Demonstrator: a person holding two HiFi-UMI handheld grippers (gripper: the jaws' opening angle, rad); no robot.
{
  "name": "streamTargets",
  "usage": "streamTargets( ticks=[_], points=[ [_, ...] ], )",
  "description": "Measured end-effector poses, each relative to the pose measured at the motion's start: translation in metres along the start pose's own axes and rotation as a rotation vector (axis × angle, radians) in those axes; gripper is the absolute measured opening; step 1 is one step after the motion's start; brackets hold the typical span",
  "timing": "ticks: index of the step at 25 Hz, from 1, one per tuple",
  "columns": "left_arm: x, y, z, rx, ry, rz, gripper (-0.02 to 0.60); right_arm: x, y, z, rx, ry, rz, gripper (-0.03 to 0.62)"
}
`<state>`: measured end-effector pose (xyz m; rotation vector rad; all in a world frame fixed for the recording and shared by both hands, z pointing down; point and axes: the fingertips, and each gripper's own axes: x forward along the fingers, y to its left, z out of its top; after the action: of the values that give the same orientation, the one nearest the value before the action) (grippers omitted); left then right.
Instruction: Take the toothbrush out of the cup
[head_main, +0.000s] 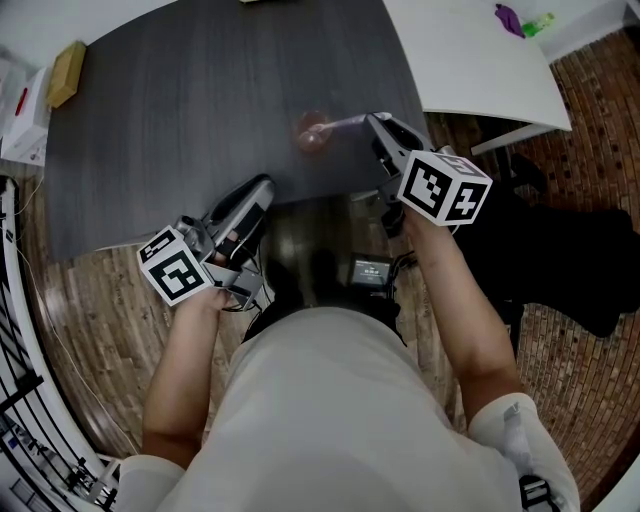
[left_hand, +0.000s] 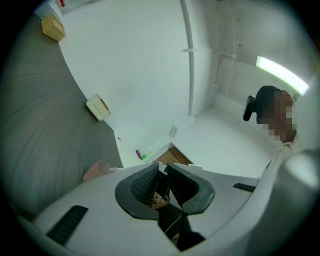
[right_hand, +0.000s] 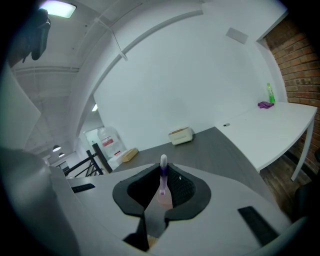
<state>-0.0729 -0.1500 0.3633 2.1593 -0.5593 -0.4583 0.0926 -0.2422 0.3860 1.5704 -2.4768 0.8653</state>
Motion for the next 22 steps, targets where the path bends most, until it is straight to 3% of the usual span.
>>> streamTargets(
  ticks=[22],
  points=[
    [-0.006,-0.026,0.006,0.018,-0.021,-0.036,0.051,-0.026,0.011,0.008,0.030,-0.041,0.016,0.051]
  ],
)
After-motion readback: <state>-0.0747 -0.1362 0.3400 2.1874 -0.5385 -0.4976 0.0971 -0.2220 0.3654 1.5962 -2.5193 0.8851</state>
